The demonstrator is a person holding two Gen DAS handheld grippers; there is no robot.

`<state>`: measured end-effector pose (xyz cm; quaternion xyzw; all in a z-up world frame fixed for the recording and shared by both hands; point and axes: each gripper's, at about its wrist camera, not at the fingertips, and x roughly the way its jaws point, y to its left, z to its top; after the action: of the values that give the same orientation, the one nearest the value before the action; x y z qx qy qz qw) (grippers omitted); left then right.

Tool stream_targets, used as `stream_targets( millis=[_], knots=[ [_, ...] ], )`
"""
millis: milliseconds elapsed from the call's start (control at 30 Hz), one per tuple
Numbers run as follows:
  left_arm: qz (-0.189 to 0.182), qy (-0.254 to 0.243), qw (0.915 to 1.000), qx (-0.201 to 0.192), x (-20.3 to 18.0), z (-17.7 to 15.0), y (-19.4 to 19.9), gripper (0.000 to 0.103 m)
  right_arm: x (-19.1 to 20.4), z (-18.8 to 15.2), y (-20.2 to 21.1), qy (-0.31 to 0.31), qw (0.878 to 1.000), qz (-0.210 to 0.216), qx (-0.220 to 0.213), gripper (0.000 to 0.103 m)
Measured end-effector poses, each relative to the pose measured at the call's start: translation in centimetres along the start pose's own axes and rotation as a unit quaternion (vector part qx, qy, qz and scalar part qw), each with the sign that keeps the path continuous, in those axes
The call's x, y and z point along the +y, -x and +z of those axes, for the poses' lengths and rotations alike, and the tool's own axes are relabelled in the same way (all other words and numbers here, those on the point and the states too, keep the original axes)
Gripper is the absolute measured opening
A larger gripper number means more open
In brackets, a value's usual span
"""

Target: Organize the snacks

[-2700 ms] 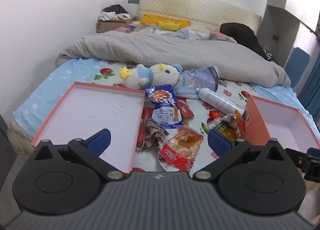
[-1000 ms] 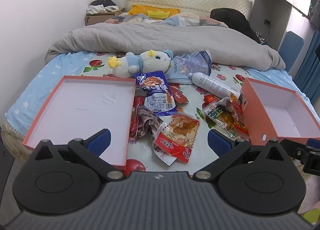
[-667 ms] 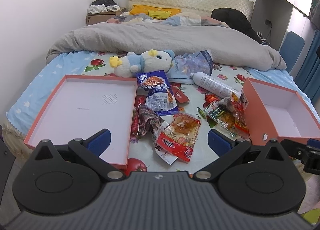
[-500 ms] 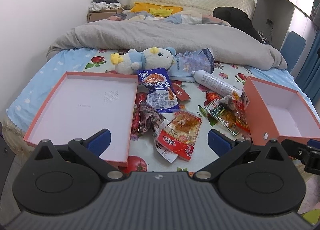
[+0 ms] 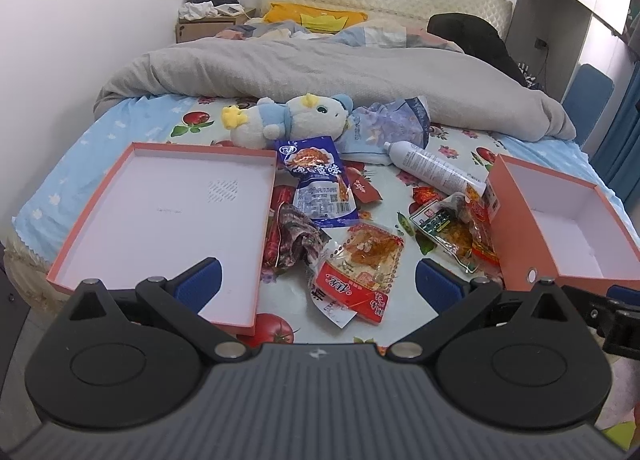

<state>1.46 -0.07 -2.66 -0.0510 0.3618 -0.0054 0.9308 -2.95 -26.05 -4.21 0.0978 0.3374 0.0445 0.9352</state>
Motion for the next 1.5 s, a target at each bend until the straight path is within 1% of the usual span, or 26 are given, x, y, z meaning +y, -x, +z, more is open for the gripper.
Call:
stream_targets(
  millis=[233,333,533,667,733,967,1200,1333,1400,1500],
  knots=[
    [-0.003,-0.001,0.9999,0.012,-0.2,-0.2,-0.7,0.103,0.1,-0.1,-0.1,-0.002,1.0,-0.001,0.001,0.103],
    [-0.001,-0.006,0.9999,0.013,-0.4,-0.1,-1.2,0.103,0.0,-0.3,-0.3,-0.004,1.0,0.005,0.004,0.103],
    [-0.003,0.004,0.9997,0.024,-0.2,0.4,-2.9,0.103,-0.1,-0.4,-0.9,-0.009,1.0,0.015,0.004,0.103],
    [-0.001,0.002,0.9995,0.031,0.1,1.1,-4.3,0.103,-0.1,-0.3,-2.0,-0.017,1.0,0.016,0.005,0.103],
    [0.001,0.002,0.9994,0.034,0.3,1.4,-5.1,0.103,-0.1,-0.3,-2.7,-0.02,1.0,0.019,0.011,0.097],
    [0.01,-0.007,0.9986,0.051,0.6,2.1,-8.0,0.103,0.2,0.1,-5.4,-0.034,0.998,0.038,0.032,0.096],
    [-0.004,-0.002,0.9977,0.068,1.3,2.1,-9.8,0.103,0.7,0.3,-6.8,-0.037,0.998,0.044,0.038,0.096],
    [-0.003,-0.011,0.9976,0.069,1.4,1.9,-11.2,0.103,0.8,0.3,-7.8,-0.031,0.997,0.048,0.043,0.096],
    [-0.005,-0.006,0.9975,0.071,1.6,1.9,-11.7,0.103,0.8,0.2,-8.2,-0.024,0.997,0.054,0.045,0.096],
    [-0.022,0.007,0.997,0.074,2.0,1.9,-12.7,0.103,0.9,0.2,-9.4,-0.022,0.996,0.064,0.062,0.096]
  ],
)
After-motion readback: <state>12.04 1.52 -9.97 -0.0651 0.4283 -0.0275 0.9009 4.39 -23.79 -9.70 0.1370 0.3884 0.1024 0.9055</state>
